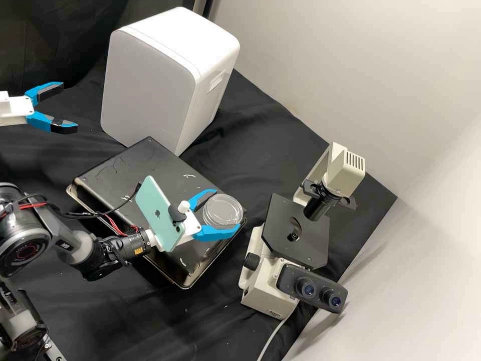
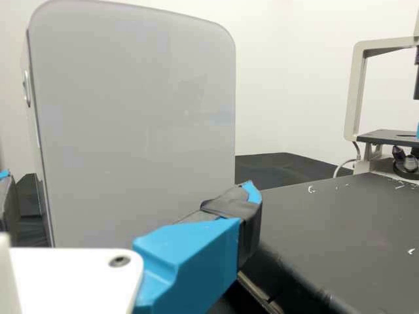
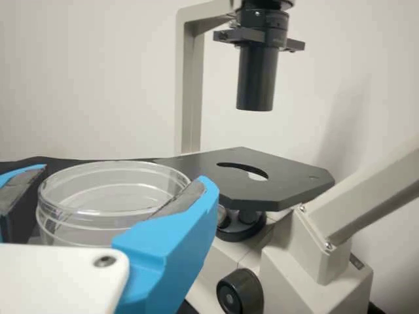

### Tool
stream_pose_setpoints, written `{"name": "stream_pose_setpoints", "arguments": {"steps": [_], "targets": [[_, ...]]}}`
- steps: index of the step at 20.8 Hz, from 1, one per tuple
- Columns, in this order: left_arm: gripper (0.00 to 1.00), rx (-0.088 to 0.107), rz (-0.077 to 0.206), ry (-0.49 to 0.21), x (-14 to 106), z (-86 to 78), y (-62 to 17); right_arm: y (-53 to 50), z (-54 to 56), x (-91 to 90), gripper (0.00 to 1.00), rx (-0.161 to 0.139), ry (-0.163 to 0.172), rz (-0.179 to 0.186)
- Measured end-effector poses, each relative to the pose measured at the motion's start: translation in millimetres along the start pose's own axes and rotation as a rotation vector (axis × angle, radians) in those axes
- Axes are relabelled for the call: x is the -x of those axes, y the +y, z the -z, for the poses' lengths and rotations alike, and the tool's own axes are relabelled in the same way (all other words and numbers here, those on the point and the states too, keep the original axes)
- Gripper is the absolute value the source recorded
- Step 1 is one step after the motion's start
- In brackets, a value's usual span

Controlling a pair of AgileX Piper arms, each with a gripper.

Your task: Place the petri dish on the microscope

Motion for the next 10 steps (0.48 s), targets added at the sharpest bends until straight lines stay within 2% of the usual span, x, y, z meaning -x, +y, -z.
{"name": "stream_pose_setpoints", "arguments": {"steps": [4,10], "targets": [[1.00,0.000,0.000,0.000,0.0,0.0,0.0,3.0,-2.5,-0.8,0.00,0.003,-0.010,-0.012],[1.00,-0.002,0.008,0.002,-0.5,0.3,-1.6,6.7,-0.1,-15.2,0.00,0.002,0.003,-0.038]]}}
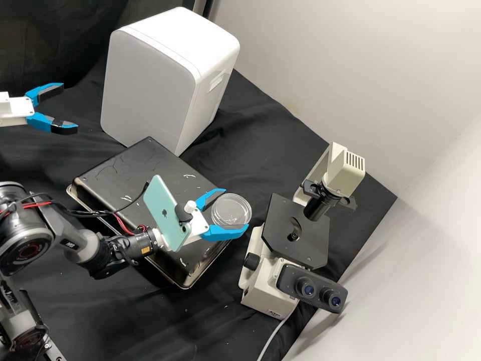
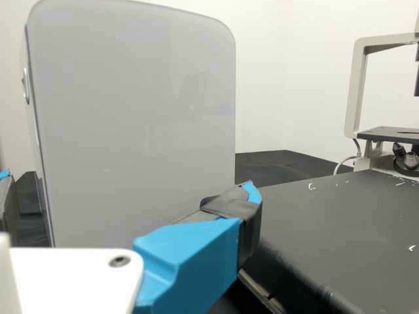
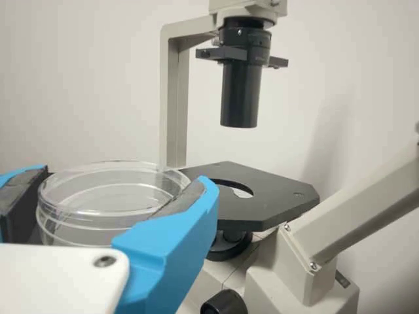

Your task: Place the petri dish on the microscope

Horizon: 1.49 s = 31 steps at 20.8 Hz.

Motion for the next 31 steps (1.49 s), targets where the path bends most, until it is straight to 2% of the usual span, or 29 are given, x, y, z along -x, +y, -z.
{"name": "stream_pose_setpoints", "arguments": {"steps": [7,14,23,31], "targets": [[1.00,-0.002,0.008,0.002,-0.5,0.3,-1.6,0.4,4.7,-21.8,0.00,-0.005,0.022,-0.025],[1.00,-0.002,0.008,0.002,-0.5,0.3,-1.6,-4.3,3.2,-43.4,0.00,-0.006,0.020,-0.029],[1.00,-0.001,0.006,0.001,-1.1,0.1,-1.1,-10.6,-14.0,-64.3,0.00,-0.001,-0.052,-0.003],[1.00,-0.001,0.007,0.002,-1.2,0.1,-1.2,-11.3,-28.8,-75.1,0.00,0.030,-0.105,-0.005]]}}
